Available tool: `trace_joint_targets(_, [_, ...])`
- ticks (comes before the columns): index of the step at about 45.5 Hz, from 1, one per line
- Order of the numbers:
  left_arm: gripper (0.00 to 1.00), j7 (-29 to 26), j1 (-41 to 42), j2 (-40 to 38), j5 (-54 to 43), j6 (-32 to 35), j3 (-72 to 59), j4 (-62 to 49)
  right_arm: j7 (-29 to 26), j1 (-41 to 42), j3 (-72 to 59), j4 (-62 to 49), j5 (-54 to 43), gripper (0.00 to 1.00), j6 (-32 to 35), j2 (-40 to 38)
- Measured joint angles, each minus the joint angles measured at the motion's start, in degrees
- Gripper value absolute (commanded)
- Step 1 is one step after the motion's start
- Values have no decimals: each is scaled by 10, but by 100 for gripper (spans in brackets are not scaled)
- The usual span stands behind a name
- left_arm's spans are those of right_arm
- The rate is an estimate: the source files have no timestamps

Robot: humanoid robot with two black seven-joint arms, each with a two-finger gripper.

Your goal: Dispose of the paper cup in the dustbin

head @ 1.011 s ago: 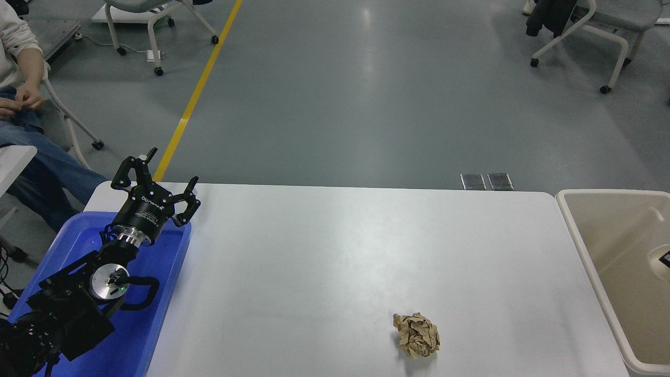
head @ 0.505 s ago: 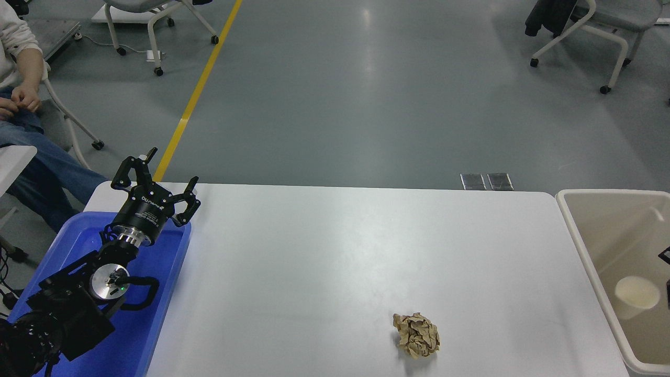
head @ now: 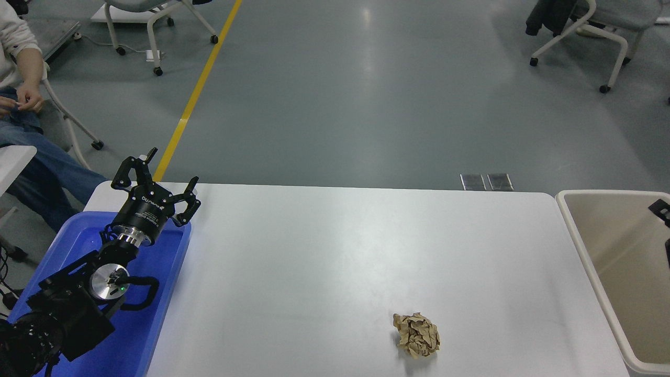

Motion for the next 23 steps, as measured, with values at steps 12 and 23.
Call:
trace_joint_targets(12, [100, 0, 0, 0, 0, 0, 0, 0, 1, 52, 213, 48, 0, 99, -4, -15])
trace_joint_targets(23, [100, 0, 0, 0, 0, 0, 0, 0, 2, 80, 371, 162, 0, 100, -5, -47])
